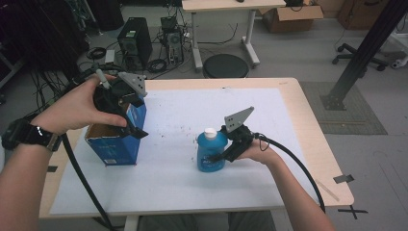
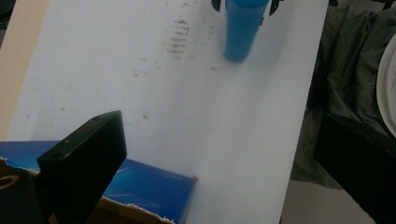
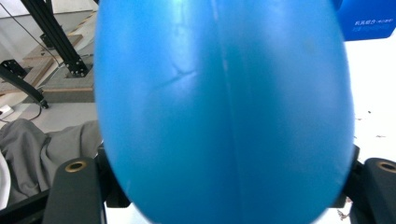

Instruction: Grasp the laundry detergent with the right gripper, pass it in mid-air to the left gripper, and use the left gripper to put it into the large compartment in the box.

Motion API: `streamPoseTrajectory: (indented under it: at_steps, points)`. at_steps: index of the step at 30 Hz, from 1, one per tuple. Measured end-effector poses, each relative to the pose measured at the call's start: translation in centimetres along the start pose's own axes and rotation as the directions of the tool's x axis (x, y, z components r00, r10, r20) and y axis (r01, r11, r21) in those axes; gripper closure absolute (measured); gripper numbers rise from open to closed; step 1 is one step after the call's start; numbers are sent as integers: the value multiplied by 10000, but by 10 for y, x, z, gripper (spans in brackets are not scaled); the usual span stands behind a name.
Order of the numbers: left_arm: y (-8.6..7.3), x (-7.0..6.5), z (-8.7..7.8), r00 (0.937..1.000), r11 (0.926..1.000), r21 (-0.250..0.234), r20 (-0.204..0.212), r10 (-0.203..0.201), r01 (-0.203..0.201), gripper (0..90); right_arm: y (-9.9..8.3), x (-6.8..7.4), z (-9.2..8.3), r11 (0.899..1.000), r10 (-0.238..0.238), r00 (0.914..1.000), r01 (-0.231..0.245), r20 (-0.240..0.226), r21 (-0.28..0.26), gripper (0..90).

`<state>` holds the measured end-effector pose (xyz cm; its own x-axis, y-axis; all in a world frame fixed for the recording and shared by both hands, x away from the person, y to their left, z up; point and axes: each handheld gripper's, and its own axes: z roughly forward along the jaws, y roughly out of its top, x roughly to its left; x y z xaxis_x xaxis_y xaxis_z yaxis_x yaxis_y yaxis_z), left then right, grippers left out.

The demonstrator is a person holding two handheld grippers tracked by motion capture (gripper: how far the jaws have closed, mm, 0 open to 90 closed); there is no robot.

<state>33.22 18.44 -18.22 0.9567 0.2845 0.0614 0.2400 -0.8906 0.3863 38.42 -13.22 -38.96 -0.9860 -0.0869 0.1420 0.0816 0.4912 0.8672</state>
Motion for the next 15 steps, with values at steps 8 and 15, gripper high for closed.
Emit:
streamPoseTrajectory:
  at_steps: [8, 15]
  points:
    - [0, -2, 0, 10000, 10000, 0, -21, 43, -43, 39, -1, 0, 1, 10000, 40, 10000, -40, 53, 0, 298]
    - [-1, -2, 1, 10000, 10000, 56, -4, 17, -17, 40, -2, 0, 1, 10000, -48, 10000, 48, 66, -4, 335]
